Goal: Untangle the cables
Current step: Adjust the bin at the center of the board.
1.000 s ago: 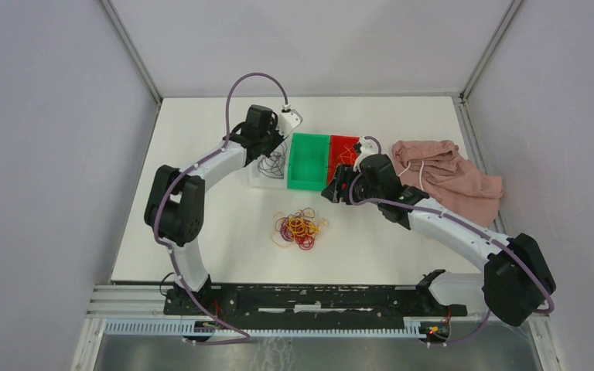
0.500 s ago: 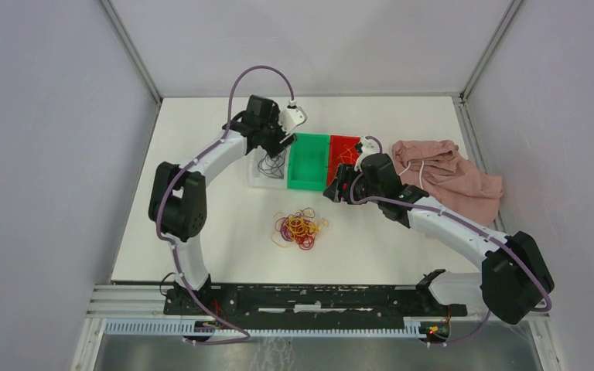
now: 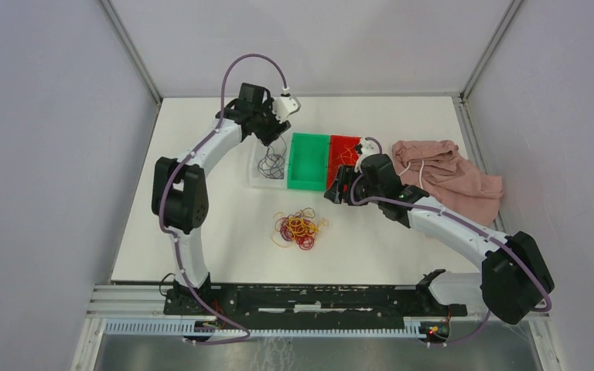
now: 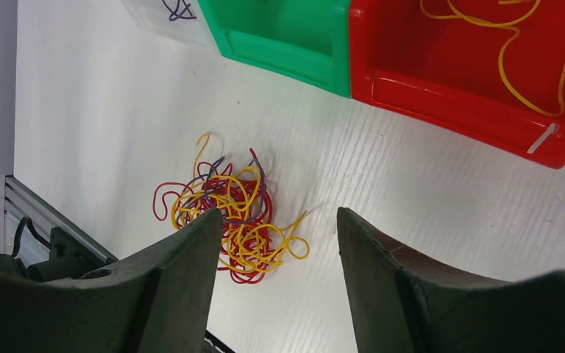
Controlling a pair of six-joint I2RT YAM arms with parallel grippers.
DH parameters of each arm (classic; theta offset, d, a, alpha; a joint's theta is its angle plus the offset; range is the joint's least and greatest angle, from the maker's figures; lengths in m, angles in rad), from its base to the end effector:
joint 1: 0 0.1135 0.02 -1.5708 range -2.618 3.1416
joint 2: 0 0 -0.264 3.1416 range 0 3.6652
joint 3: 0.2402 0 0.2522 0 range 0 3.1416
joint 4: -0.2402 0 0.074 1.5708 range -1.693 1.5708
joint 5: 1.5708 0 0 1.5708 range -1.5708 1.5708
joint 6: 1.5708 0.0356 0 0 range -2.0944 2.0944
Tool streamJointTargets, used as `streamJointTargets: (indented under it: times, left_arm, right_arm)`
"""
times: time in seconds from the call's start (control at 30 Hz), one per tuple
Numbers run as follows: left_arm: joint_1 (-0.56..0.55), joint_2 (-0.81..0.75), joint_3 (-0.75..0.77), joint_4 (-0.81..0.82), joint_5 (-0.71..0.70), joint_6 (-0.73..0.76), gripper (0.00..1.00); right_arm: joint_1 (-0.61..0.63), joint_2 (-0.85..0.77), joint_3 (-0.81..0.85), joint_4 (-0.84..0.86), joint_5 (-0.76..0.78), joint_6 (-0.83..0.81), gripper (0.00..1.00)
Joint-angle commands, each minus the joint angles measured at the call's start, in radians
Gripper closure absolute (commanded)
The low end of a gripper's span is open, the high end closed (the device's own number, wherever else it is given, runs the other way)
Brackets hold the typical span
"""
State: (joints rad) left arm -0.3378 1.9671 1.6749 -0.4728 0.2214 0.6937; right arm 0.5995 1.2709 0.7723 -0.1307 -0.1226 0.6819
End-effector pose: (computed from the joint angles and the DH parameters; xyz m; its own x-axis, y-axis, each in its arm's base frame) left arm 0.4241 -0.1572 0.2686 -0.2001 0.7314 -0.6519 0.7813 0.5206 0.3443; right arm 0.2239 0.1583 0.2369 -0.7817 0.2235 -0.5823 -0.1919 0.8022 0.5654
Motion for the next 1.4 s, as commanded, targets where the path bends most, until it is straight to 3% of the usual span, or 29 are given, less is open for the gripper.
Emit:
streamJointTargets:
  times: [0.0, 0.17, 0.23, 0.47, 0.63, 0.77, 0.9, 1.03, 1.37]
  left_arm:
    - [-0.004, -0.005, -0.059, 0.052, 0.032, 0.023, 0.39]
    - [-0.004, 0.010, -0.110, 0.210, -0.034, -0.035, 0.58]
    - [-0.005, 0.017, -0.119, 0.266, -0.049, -0.029, 0.61]
    - [-0.004, 0.064, -0.087, 0.235, -0.039, 0.090, 0.55]
    - [0.010, 0.127, 0.023, 0.072, 0.045, 0.146, 0.48]
    - [0.019, 0.165, 0.076, 0.036, 0.065, 0.140, 0.54]
    - [0.019, 0.137, 0.020, 0.101, 0.057, 0.138, 0.70]
    - [0.017, 0.071, -0.075, 0.196, 0.048, 0.128, 0.77]
    - [0.011, -0.027, -0.250, 0.347, 0.035, 0.196, 0.77]
  right_arm:
    - [-0.009, -0.017, 0.032, 0.014, 0.005, -0.021, 0.35]
    - [-0.010, 0.013, 0.044, 0.023, -0.012, -0.016, 0.35]
    - [-0.010, 0.019, 0.048, 0.023, -0.014, -0.016, 0.35]
    - [-0.012, 0.034, 0.050, 0.027, -0.018, -0.018, 0.35]
    - [-0.012, 0.055, 0.054, 0.039, -0.033, -0.014, 0.36]
    - [-0.012, 0.056, 0.053, 0.038, -0.030, -0.018, 0.37]
    - [-0.012, 0.062, 0.049, 0.042, -0.029, -0.019, 0.37]
    - [-0.012, 0.076, 0.044, 0.060, -0.039, -0.010, 0.37]
    - [-0.012, 0.093, 0.038, 0.079, -0.059, 0.012, 0.38]
